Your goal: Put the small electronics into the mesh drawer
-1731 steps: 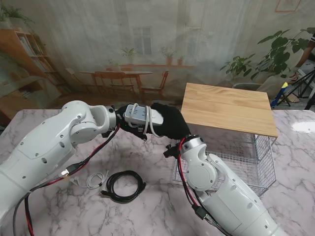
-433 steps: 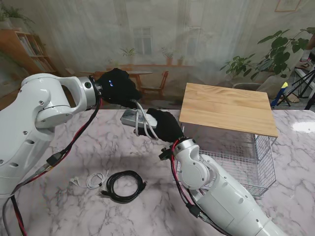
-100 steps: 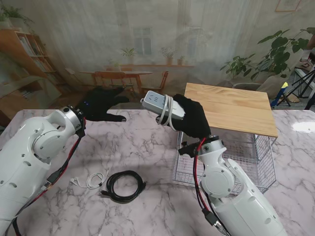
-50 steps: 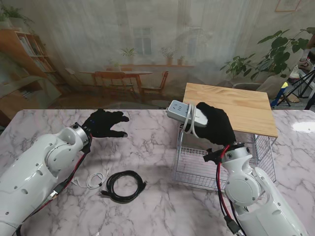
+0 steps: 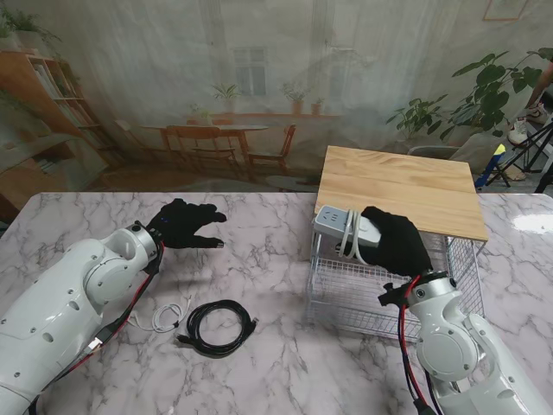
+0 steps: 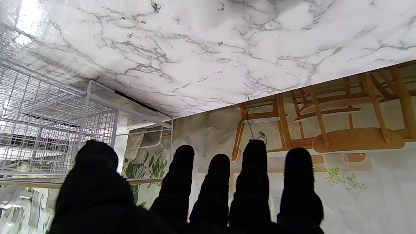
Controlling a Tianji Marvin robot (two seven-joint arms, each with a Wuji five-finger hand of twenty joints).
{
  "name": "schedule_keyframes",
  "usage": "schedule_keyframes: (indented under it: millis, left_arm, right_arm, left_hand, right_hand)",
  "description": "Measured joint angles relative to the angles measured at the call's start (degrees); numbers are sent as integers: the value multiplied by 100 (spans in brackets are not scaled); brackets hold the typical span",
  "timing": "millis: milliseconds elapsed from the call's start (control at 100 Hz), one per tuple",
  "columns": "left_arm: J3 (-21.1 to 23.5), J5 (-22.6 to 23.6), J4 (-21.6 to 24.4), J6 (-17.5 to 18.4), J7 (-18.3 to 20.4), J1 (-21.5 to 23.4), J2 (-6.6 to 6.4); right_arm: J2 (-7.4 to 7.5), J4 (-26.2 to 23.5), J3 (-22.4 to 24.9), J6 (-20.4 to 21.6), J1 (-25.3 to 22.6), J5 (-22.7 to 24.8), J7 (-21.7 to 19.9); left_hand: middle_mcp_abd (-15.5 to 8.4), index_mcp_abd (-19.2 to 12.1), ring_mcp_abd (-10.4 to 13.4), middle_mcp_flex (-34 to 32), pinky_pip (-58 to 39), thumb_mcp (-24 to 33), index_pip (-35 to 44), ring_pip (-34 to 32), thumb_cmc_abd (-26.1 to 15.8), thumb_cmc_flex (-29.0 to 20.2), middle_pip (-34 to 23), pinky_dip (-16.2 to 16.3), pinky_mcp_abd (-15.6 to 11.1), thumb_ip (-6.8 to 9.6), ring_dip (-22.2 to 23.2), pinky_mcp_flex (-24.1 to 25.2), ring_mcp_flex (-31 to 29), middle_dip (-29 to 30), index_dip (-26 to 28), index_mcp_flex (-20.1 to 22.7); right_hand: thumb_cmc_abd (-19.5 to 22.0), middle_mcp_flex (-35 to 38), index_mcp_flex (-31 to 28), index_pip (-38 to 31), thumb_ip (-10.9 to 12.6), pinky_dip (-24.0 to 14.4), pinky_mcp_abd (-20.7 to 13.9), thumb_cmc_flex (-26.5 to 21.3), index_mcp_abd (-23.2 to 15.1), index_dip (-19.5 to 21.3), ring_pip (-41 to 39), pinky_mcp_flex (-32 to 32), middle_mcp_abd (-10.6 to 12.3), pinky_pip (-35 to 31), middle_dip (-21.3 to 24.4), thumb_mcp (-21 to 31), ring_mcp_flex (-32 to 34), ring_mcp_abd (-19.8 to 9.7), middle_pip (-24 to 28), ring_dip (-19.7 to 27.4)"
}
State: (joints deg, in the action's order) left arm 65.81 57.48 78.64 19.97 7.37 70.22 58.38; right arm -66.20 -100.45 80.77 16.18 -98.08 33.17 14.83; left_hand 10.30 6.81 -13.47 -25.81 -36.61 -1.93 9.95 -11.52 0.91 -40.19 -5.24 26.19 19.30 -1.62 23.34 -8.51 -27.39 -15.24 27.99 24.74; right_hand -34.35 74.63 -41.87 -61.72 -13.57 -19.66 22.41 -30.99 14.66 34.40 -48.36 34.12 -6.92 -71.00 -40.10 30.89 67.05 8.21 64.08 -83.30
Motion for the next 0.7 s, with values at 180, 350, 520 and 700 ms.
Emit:
schedule_keyframes:
  millis: [180,350,520,700]
  left_arm:
    - [-36,132,2,11,63,-10,-19]
    - [-62,87,7,8,127,-23,-21]
    - [-81,76,8,7,139,-30,-22]
    - [-53,96,9,19,174,-27,-22]
  right_arm:
    - [0,138,138,0,-179,37,115]
    - [1,501,119,-2,-133,-48,125]
    - [2,926,5,19,70,-111,162]
    - [15,1168,-65,80,248,-125,36]
  left_hand:
    - [0,1,0,0,-1,0,0,0,-27,0,0,0,-4,0,3,0,0,0,0,0]
    - [0,1,0,0,-1,0,0,0,-27,-1,0,1,-10,0,4,13,0,0,0,0]
    - [0,1,0,0,-1,0,0,0,-28,-1,0,1,-66,0,4,22,0,-1,0,0]
    - [0,1,0,0,-1,0,0,0,-29,-1,0,1,-67,0,5,25,0,-1,0,0]
  right_hand:
    - [0,0,0,0,0,0,0,0,0,0,0,-8,0,0,29,0,0,0,0,0]
    - [0,0,0,0,0,0,0,0,0,0,4,-52,0,7,83,0,0,0,-2,0]
    - [0,0,0,0,0,0,0,0,0,0,9,-137,0,48,120,0,-2,0,-12,0]
    - [11,-16,52,-2,0,0,0,-1,-5,0,34,-164,0,51,193,1,-56,0,-73,0]
